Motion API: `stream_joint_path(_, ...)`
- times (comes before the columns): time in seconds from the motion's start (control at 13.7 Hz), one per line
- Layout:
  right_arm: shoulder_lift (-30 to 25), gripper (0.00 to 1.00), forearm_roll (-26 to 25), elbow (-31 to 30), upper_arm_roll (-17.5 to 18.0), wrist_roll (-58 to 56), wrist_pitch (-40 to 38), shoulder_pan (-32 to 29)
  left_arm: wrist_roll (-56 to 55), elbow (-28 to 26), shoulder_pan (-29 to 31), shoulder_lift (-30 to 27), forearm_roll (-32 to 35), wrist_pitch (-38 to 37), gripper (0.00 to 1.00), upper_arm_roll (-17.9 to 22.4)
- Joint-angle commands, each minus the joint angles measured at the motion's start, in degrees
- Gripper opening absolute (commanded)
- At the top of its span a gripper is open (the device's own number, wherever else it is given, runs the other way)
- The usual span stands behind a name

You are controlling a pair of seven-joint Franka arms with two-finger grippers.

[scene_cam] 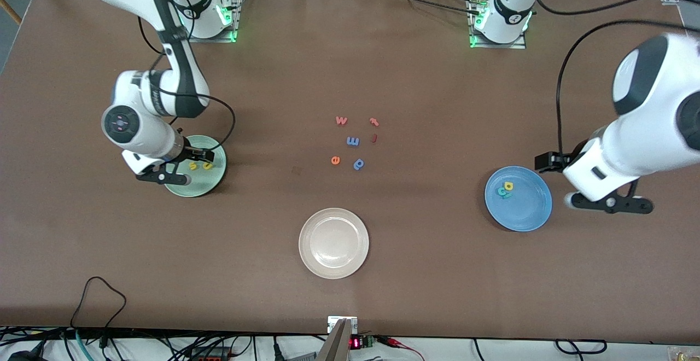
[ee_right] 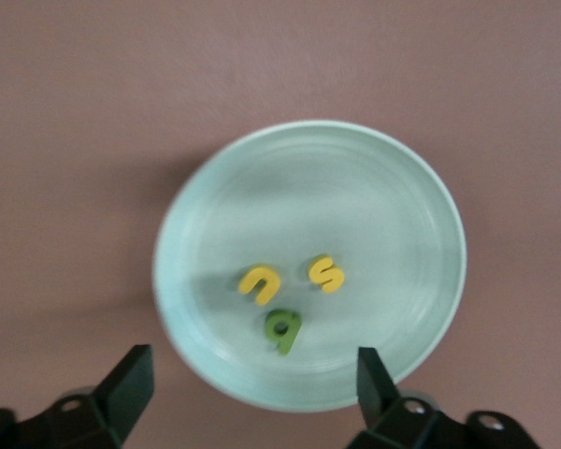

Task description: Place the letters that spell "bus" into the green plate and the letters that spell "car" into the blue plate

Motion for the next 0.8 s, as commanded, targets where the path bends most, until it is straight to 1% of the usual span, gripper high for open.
stream_joint_path(0.0, -1.8, 1.0, -0.1, 13.3, -1.3, 2.1, -14.8, -0.8, 1.0, -6.3, -4.6, -11.0, -7.6, -1.5, 1.0, 8.7)
stream_joint_path(0.07, -1.5, 1.0, -0.1, 18.2, -1.4, 2.1, -19.1, -1.1, 1.7, -10.1, -7.1, -14.6, -11.8, -1.3, 1.0, 13.7)
stream_joint_path(0.15, -1.5, 1.0, -0.2, 21.6, -2.0, 1.8, -21.8, -1.7, 3.2, -13.5, -11.1, -17.4, -14.1, -1.0, 1.0, 18.6)
stream_joint_path(0.22, -1.6, 1.0, -0.2, 23.9, -2.2, 1.5, -23.0, -1.9, 5.4, -16.8, -13.4, -20.0, -16.4, 0.9, 1.0, 22.6)
stream_joint_path(0.29, -1.9, 1.0, -0.2, 25.9, -2.8, 1.2, -23.9, -2.2, 8.6, -22.4, -13.6, -23.0, -16.9, 5.5, 1.0, 23.7)
stream_joint_path(0.37, -1.9, 1.0, -0.2, 28.3, -3.7, 0.8, -25.3, -2.4, 12.4, -29.0, -13.1, -26.9, -17.3, 10.9, 1.0, 23.8)
stream_joint_path(0.44, -1.9, 1.0, -0.1, 30.3, -4.6, 0.1, -27.6, -2.5, 14.5, -33.3, -12.8, -29.9, -17.3, 13.6, 1.0, 23.9)
stream_joint_path(0.51, -1.6, 1.0, -0.1, 31.9, -5.1, 0.0, -29.4, -2.8, 14.3, -34.3, -12.8, -31.1, -17.3, 13.2, 1.0, 23.9)
stream_joint_path(0.58, -2.0, 1.0, 0.0, 32.7, -4.4, -0.6, -30.1, -5.1, 14.4, -33.6, -12.8, -30.9, -16.5, 12.8, 1.0, 23.5)
stream_joint_path(0.66, -2.3, 1.0, -0.2, 32.9, -0.3, -2.3, -30.8, -10.3, 14.6, -32.8, -12.3, -30.9, -16.4, 12.5, 1.0, 23.3)
stream_joint_path(0.73, -3.2, 1.0, -1.0, 34.8, 5.0, -4.4, -33.1, -16.5, 14.7, -32.6, -11.5, -30.9, -16.3, 11.4, 1.0, 22.7)
